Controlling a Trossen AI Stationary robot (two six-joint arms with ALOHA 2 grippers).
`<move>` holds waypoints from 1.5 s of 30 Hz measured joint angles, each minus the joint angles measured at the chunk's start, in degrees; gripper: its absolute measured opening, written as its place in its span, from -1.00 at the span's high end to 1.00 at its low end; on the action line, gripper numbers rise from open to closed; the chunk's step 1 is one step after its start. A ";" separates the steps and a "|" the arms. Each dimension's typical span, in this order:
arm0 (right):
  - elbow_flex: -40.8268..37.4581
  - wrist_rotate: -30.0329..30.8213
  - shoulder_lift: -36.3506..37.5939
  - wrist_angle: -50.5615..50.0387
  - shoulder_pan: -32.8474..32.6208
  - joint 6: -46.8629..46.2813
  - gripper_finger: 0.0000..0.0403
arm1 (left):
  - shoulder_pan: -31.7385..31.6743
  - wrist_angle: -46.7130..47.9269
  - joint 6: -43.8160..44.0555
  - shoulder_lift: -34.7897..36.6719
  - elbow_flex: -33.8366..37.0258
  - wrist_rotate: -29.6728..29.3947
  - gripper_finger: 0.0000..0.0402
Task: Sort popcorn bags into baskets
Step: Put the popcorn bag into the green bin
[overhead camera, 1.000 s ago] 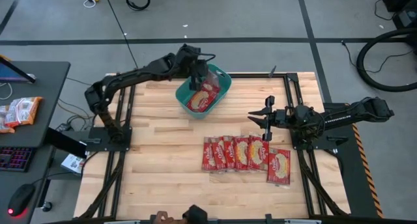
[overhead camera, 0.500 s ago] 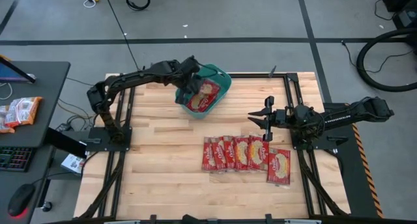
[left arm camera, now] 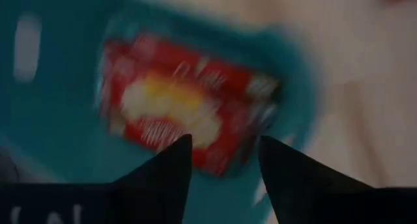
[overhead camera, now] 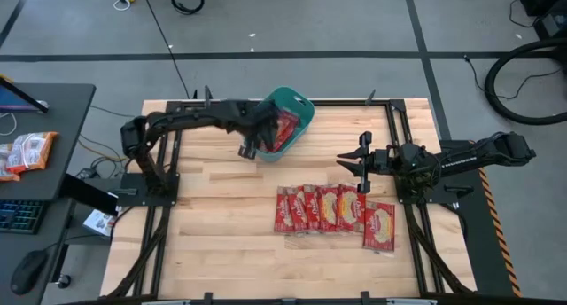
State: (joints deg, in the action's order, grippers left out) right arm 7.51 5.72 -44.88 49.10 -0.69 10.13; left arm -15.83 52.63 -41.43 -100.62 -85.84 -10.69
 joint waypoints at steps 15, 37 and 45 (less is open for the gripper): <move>0.00 0.04 0.00 -0.07 0.00 -1.25 0.61 | 19.22 -11.09 0.72 -1.93 -0.07 -2.69 0.08; 0.02 0.27 -0.92 0.19 0.00 -1.42 0.61 | 30.88 -22.77 -7.84 -17.10 0.00 -8.40 0.08; 0.02 0.24 -0.92 0.24 0.00 -1.62 0.61 | 30.49 -24.49 -8.60 -20.01 -0.02 -8.18 0.16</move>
State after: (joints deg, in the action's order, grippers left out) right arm 7.53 5.96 -45.80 49.34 -0.69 8.51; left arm 14.66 28.14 -50.02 -120.62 -85.86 -18.87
